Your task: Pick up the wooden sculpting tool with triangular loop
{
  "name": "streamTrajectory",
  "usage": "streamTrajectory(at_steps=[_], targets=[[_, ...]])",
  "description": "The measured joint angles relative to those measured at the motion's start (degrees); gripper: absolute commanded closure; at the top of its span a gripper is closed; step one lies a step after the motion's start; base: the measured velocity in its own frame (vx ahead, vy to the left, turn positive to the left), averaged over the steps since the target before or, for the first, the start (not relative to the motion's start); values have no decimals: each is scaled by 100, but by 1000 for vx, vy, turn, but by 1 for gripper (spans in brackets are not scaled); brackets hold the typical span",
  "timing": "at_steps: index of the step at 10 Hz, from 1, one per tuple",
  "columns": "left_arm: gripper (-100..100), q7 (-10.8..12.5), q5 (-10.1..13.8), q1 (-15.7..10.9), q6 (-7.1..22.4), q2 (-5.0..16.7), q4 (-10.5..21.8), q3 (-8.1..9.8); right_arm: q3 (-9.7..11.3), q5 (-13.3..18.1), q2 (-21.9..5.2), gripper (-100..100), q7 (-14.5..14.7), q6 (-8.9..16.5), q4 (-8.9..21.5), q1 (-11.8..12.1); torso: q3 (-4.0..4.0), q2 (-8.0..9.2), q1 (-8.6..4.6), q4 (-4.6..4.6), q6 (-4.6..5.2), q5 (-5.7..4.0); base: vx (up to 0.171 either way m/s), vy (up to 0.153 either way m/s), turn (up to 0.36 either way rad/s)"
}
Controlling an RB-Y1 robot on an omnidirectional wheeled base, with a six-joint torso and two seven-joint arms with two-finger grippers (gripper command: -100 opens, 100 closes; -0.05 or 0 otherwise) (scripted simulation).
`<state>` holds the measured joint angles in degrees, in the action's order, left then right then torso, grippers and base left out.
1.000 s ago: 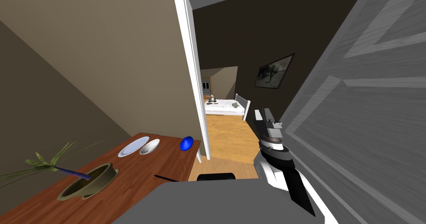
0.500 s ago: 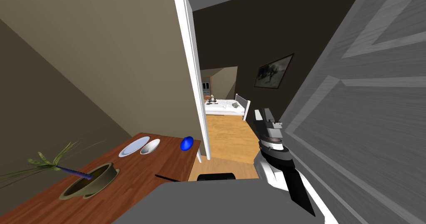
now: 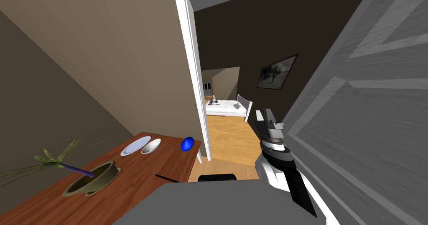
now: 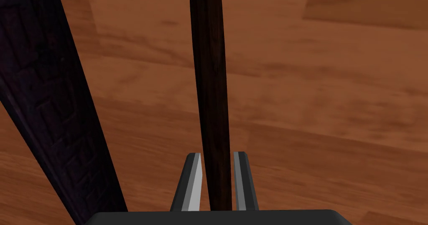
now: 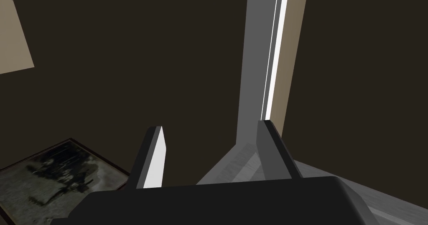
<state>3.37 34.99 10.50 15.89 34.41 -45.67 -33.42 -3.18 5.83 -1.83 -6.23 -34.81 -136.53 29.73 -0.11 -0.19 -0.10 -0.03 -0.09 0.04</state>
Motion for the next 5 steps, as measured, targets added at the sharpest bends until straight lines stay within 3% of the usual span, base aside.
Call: streamTrajectory(at_steps=[1, 4, 5], targets=[[100, -20, 192, -7, -3, 149, -74, -137, 0, 0, 0, 0, 0, 0, 0, 0, 0, 0, -2, -1, -2, -2, 9, -61, 54], [100, 2, 388, 35, 75, 435, -351, -304, 0, 0, 0, 0, 0, 0, 0, 0, 0, 2, 9, -1, -1, 0, 6, -34, 23], [0, -2, 400, 35, 77, 446, -357, -313, 0, 0, 0, 0, 0, 0, 0, 0, 1, 3, 17, -1, -1, 3, 0, 0, 0]])
